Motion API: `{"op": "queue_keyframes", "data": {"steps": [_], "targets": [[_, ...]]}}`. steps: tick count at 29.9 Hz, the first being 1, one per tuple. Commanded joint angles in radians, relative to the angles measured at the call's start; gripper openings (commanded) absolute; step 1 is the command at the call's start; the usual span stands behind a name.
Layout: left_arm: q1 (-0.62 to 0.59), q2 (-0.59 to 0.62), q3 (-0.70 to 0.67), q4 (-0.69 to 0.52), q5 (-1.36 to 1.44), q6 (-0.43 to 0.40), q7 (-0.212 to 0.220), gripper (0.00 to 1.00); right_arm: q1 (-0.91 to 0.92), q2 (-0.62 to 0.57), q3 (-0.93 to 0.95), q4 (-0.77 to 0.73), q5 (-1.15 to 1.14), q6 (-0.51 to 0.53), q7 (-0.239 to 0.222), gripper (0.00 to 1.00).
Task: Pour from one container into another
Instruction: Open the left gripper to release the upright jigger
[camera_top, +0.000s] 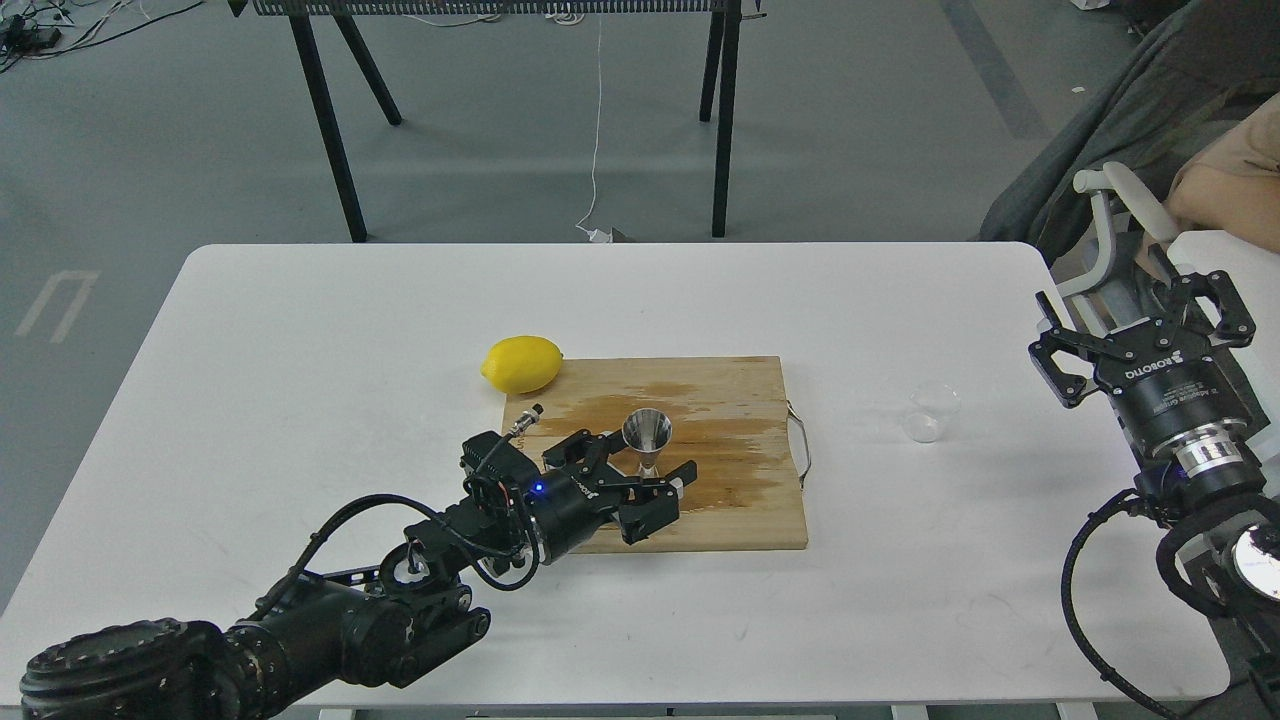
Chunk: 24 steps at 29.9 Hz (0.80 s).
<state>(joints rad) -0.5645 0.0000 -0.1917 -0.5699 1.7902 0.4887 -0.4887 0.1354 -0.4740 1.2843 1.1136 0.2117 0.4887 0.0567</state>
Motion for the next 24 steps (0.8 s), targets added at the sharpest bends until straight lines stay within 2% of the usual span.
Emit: {"op": "queue_keyframes", "data": {"steps": [1, 24], "targets": [[0.005, 0.0, 0.0, -0.002, 0.0, 0.0, 0.0, 0.98, 0.0, 0.0, 0.0, 0.0, 0.0, 0.0, 0.0, 0.99], [0.003, 0.0, 0.0, -0.001, 0.0, 0.0, 0.0, 0.97, -0.004, -0.006, 0.0, 0.002, 0.0, 0.0, 0.0, 0.99]]}}
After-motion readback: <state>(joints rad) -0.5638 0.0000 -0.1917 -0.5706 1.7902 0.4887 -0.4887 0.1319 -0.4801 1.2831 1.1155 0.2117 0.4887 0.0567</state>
